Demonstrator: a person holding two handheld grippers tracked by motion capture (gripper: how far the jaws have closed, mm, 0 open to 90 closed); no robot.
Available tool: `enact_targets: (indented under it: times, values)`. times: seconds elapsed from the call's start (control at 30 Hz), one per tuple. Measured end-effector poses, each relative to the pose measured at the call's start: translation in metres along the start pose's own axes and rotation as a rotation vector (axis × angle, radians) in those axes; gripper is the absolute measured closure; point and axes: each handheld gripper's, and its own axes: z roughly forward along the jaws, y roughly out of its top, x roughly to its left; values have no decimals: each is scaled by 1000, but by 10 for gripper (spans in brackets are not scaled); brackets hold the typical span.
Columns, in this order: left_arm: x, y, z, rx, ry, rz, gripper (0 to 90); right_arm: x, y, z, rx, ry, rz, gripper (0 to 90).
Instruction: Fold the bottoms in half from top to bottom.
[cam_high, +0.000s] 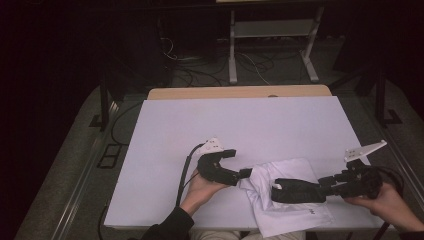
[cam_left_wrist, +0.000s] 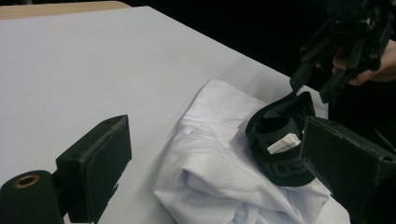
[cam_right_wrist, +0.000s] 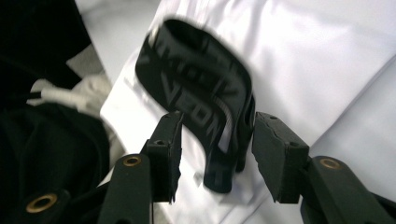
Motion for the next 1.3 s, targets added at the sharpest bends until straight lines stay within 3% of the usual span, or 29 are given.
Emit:
enact_targets:
  times: [0.23, 0.47, 0.63, 0.9, 1.3]
  values:
    - [0, 0, 2, -3, -6, -4, 78, -10, 23, 10, -33, -26, 9, 565]
    - [1, -1, 4, -3, -7, -7, 79, -26, 41, 31, -7, -42, 28, 718]
    - [1, -1, 5, -1, -11, -7, 78, -39, 49, 52, 48, -60, 45, 812]
    - [0, -2, 6, 2, -14, -5, 79, -49, 53, 78, 154, -26, 33, 850]
    - [0, -2, 7, 0, -20, -5, 78, -51, 54, 90, 208, 66, 52, 860]
